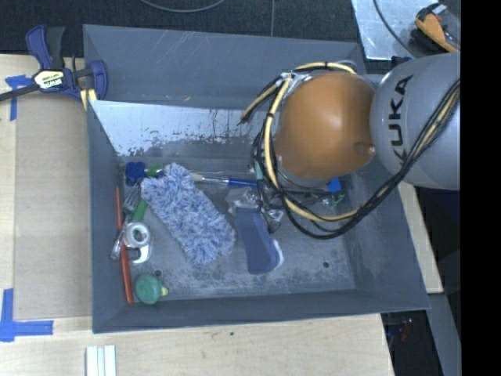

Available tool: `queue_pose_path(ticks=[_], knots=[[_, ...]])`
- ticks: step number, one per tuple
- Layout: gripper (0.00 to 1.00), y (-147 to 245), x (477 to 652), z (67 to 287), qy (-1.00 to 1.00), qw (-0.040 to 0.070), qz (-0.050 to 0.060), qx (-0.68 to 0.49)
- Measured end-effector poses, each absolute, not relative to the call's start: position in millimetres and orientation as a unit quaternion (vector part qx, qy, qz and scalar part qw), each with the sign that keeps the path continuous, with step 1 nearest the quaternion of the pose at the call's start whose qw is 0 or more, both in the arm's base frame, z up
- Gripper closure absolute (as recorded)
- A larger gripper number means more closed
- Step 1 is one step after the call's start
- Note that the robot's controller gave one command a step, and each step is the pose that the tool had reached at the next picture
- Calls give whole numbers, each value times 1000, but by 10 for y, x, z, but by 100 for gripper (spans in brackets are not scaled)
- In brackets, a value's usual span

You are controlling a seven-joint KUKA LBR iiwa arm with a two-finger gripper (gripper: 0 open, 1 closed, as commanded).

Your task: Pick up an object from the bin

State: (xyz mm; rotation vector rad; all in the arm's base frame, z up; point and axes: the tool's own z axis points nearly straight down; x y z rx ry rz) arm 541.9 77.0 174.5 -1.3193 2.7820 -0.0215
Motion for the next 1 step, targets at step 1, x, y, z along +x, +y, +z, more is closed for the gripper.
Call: queue_pose_path(ticks=[1], knots=[[100,704,5337,1510,905,34,-7,-425]])
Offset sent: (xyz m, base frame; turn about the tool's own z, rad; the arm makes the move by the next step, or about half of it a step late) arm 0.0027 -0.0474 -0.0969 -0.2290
